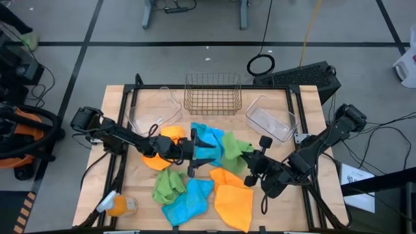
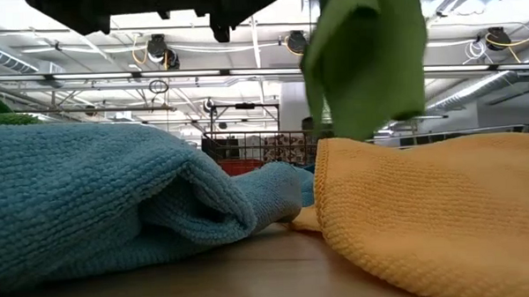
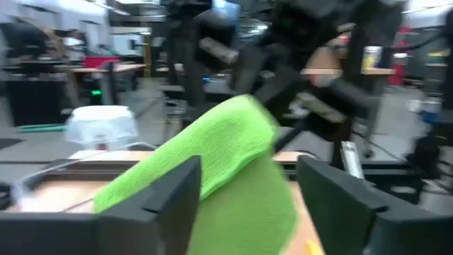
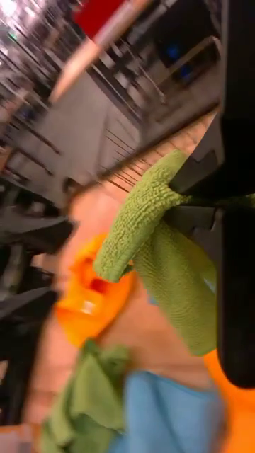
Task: Sort microfiber towel by color & place in baskets
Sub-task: Put the right green towel into the right transparent bin
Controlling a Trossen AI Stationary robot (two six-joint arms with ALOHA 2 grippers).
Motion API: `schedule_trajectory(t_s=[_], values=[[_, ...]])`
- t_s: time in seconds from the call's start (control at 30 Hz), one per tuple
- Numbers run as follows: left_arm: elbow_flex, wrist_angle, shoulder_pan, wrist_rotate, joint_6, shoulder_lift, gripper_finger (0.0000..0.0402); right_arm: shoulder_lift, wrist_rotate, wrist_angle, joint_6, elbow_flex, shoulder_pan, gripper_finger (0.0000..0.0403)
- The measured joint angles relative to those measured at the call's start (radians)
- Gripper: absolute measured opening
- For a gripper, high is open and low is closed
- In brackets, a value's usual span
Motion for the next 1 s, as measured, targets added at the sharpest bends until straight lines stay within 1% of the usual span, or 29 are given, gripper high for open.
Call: schedule_trajectory(t_s=[0.07, 0.2, 0.33, 0.4, 0.47, 0.53, 0.7, 0.83, 0.87, 0.93, 1.0], values=[[0.022, 0.003, -0.003, -0.029, 0.019, 0.003, 0.0291, 0.0, 0.028, 0.067, -0.065, 0.0, -0.005, 0.0], [0.06, -0.002, -0.011, -0.031, 0.03, 0.015, 0.0344, 0.0, 0.051, 0.171, -0.16, 0.0, -0.026, 0.0], [0.089, -0.003, -0.025, -0.041, 0.091, 0.047, 0.0374, 0.0, 0.05, 0.235, -0.238, 0.0, -0.045, 0.0], [0.112, 0.006, -0.028, -0.072, 0.12, 0.074, 0.0381, 0.0, 0.045, 0.262, -0.266, 0.0, -0.051, 0.0], [0.127, 0.0, -0.027, -0.13, 0.167, 0.094, 0.0384, 0.0, 0.029, 0.273, -0.281, 0.0, -0.056, 0.0], [0.149, 0.005, -0.017, -0.153, 0.195, 0.124, 0.0385, 0.0, 0.009, 0.278, -0.283, 0.0, -0.061, 0.0001], [0.179, 0.001, 0.003, -0.115, 0.186, 0.195, 0.0385, 0.0, -0.004, 0.282, -0.284, 0.0, -0.062, 0.0002], [0.195, 0.001, 0.02, -0.108, 0.184, 0.243, 0.038, 0.0, -0.01, 0.282, -0.284, 0.0, -0.062, 0.0003], [0.198, -0.003, 0.024, -0.107, 0.185, 0.251, 0.0375, 0.0, -0.01, 0.282, -0.284, 0.0, -0.062, 0.0003], [0.208, -0.001, 0.03, -0.072, 0.186, 0.263, 0.0358, 0.0, -0.011, 0.282, -0.282, 0.0, -0.062, 0.0003], [0.211, -0.001, 0.034, -0.026, 0.186, 0.263, 0.0327, 0.0, -0.012, 0.283, -0.28, 0.0, -0.061, 0.0003]])
